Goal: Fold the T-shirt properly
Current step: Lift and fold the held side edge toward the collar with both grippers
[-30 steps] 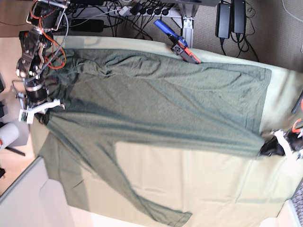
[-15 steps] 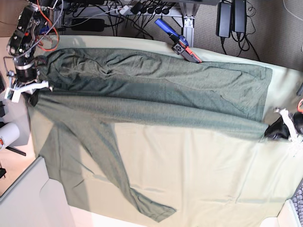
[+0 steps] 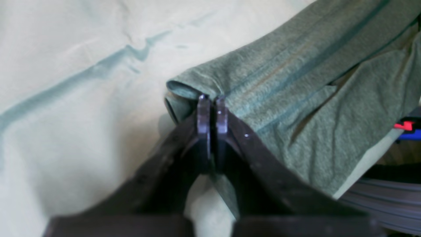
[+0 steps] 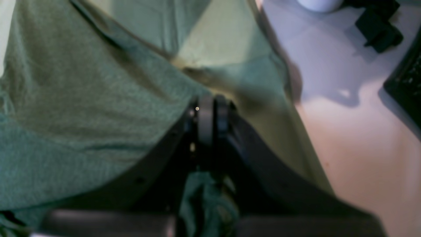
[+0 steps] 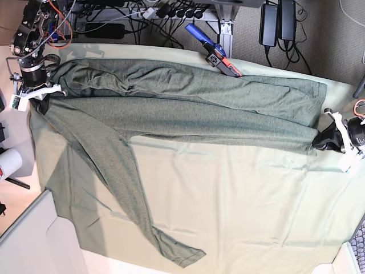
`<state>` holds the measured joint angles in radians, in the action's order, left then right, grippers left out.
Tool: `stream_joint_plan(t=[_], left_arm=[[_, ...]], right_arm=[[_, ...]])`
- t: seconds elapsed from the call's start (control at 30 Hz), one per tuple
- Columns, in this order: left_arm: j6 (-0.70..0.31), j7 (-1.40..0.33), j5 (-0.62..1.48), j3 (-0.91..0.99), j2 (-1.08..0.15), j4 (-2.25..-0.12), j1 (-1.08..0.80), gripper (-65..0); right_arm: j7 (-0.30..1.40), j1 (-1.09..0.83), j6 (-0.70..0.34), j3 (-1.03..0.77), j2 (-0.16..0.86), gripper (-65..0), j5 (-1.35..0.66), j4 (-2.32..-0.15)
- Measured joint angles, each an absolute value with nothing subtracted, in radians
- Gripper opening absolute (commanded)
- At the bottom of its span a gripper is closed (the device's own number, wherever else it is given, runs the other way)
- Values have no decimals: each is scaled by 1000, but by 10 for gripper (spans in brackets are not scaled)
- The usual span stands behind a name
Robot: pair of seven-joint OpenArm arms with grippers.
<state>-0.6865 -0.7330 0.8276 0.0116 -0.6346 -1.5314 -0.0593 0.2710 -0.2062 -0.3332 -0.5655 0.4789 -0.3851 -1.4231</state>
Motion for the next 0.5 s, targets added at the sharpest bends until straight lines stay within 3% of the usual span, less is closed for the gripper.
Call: stream_joint_plan(t=[0.2, 0.47, 0.5], left_arm=[[-686, -733, 824, 12, -635, -1531, -113, -638], [-686, -702, 824, 12, -635, -1531, -116, -419], [-686, -699, 823, 12, -635, -1531, -116, -384]], right_arm=[[295, -221, -333, -567, 473, -650, -385, -1423], [297, -221, -333, -568, 433, -650, -374, -1423], [300, -221, -333, -568, 425, -613, -374, -1423]])
